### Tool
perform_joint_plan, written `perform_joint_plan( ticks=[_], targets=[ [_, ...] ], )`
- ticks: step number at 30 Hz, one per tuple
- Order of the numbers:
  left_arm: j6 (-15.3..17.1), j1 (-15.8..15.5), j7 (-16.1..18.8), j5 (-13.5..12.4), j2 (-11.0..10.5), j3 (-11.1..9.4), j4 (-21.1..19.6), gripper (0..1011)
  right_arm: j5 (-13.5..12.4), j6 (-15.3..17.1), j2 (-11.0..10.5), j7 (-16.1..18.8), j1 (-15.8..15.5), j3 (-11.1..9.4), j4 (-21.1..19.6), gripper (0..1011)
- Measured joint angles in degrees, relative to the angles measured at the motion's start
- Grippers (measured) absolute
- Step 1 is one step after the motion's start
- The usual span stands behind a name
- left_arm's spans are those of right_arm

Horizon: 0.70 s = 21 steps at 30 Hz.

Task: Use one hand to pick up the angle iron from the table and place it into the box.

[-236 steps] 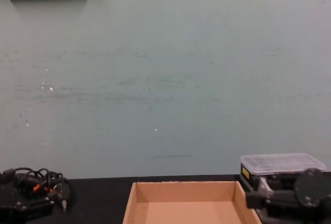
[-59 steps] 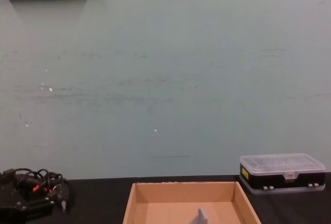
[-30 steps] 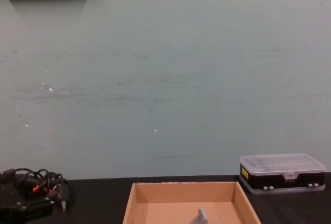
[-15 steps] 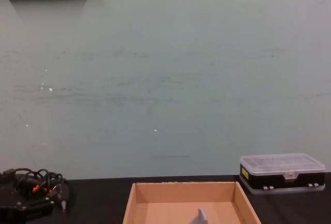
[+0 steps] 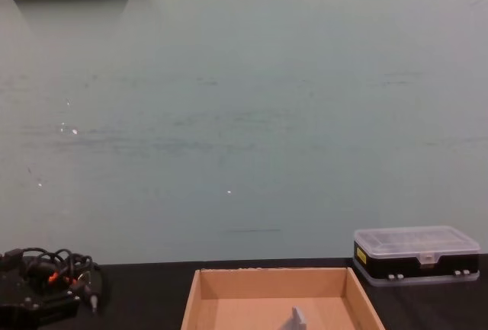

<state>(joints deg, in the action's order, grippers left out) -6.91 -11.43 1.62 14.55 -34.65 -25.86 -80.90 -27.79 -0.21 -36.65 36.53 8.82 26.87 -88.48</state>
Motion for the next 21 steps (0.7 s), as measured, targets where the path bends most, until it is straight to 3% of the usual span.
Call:
perform_joint_plan(
  ticks=[9, 21],
  targets=[
    [0.0, 0.0, 0.0, 0.0, 0.0, 0.0, 0.0, 1000, 0.22, -2.34, 2.34, 0.54, 3.95, -0.41, 3.11, 473],
    [0.0, 0.0, 0.0, 0.0, 0.0, 0.0, 0.0, 1000, 2.61, -4.52, 5.91, 2.69, 11.44, 1.42, 10.14, 473]
  ],
)
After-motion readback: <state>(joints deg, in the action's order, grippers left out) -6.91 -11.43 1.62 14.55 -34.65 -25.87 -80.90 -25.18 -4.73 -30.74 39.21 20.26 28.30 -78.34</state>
